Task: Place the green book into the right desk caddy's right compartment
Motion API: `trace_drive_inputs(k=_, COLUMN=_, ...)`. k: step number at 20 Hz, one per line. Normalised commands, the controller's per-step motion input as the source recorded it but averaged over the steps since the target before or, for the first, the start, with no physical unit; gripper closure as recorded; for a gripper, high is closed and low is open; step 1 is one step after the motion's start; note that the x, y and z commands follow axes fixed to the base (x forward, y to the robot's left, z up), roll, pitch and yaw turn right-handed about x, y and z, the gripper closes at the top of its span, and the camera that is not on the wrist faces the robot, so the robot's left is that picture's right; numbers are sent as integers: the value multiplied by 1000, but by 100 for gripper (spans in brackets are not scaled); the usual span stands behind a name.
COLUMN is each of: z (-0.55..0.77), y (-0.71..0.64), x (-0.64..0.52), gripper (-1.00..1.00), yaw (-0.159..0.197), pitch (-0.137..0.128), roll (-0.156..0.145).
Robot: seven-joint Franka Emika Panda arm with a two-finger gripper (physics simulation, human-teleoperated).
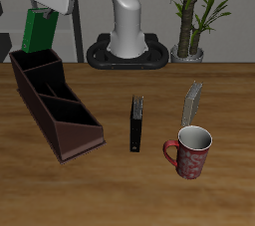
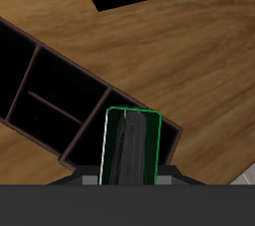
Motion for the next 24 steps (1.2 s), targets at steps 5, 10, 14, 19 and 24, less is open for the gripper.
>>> trace_drive_inputs(k=5, z=-137, y=26, x=89, gripper=100, yaw=5, pitch=18, roll=15)
trace_drive_inputs(k=10, z=-98, y=5, x=89, gripper=100, yaw=12, pitch=11, roll=9)
trace_drive_inputs(k=14, z=-125, y=-34, x=119, gripper=100, yaw=10, pitch=16, roll=-2)
trace_drive_inputs(k=19, z=-153, y=-117, x=81, gripper=100, yaw=-13, pitch=21, roll=-20)
trace_drive_inputs(k=24, z=-194, y=-72, x=-6, gripper=100, yaw=-7, pitch=26, roll=5)
